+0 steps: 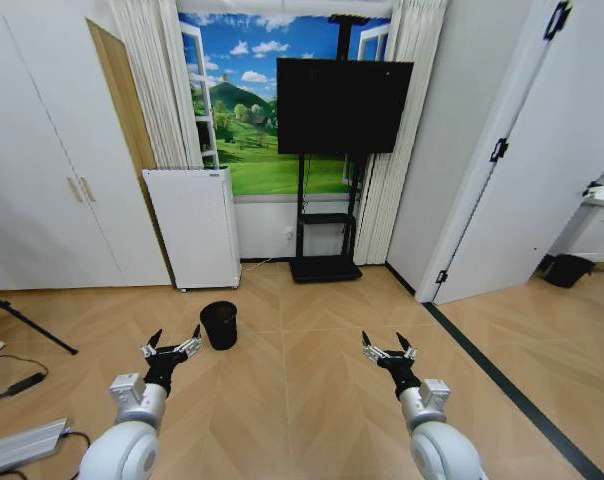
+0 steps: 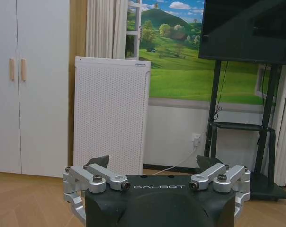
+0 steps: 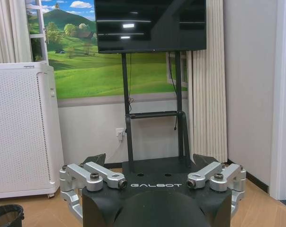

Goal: Pick up the trash bin and place the garbage on the floor into it.

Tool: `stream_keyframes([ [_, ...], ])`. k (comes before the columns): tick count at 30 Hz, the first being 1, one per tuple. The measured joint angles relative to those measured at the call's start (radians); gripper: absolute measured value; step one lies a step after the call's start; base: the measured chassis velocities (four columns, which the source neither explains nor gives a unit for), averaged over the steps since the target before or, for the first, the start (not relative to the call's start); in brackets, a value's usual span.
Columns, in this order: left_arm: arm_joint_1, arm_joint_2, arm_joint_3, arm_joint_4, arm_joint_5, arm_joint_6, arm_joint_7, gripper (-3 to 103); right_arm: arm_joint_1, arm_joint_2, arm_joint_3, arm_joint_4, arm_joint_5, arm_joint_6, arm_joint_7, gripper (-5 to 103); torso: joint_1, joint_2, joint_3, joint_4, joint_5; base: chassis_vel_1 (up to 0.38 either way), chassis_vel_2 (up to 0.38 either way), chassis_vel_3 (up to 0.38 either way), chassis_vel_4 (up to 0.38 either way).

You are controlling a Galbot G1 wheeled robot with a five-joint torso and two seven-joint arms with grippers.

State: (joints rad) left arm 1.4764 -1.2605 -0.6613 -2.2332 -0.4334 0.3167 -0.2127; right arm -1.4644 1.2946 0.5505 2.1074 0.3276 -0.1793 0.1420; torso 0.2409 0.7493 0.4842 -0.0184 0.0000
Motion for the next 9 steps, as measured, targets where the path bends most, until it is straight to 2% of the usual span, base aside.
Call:
stream_keyframes([
  [9, 0.0, 0.0, 0.0, 0.0, 0.0, 0.001, -0.001, 100, 0.0, 0.0, 0.0, 0.0, 0.0, 0.0, 0.0, 100, 0.0, 0.0, 0.0, 0.0, 0.0, 0.0, 0.0, 0.0, 0.0],
])
